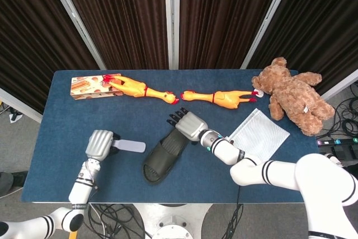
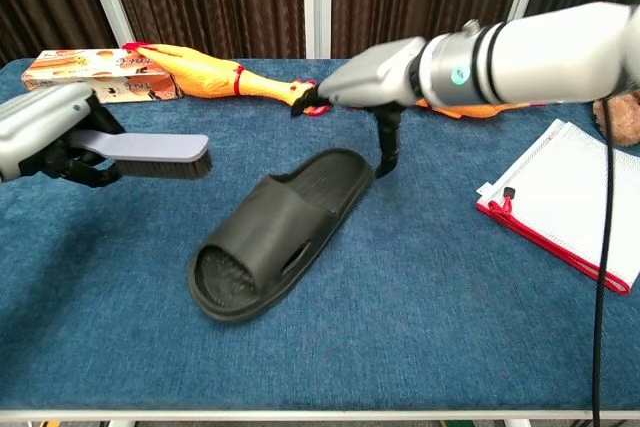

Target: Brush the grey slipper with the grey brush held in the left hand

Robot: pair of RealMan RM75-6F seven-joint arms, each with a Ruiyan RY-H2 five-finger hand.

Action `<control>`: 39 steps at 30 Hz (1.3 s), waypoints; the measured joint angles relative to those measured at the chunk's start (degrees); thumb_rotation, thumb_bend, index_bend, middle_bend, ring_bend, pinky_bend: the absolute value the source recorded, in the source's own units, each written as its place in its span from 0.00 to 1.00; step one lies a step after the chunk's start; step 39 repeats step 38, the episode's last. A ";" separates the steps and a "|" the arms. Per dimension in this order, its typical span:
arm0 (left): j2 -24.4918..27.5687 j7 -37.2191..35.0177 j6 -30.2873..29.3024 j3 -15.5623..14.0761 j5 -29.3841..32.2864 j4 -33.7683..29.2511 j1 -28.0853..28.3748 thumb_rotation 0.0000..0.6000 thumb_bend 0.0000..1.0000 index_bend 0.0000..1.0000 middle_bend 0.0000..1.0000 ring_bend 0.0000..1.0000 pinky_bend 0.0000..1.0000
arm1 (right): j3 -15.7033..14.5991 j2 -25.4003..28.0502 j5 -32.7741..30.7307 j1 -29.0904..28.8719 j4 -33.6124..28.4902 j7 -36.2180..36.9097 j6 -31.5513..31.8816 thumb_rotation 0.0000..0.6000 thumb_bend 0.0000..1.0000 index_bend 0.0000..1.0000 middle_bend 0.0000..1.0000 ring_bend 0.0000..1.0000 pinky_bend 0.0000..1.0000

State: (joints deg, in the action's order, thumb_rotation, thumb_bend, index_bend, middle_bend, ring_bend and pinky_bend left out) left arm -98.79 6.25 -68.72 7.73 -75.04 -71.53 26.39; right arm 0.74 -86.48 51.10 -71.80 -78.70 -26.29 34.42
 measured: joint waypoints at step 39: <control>28.66 6.21 -21.70 -6.57 -3.51 -21.59 -20.10 1.00 0.07 0.17 0.18 0.11 0.21 | -7.32 26.99 26.18 52.38 -14.81 27.48 52.36 1.00 0.05 0.00 0.07 0.00 0.00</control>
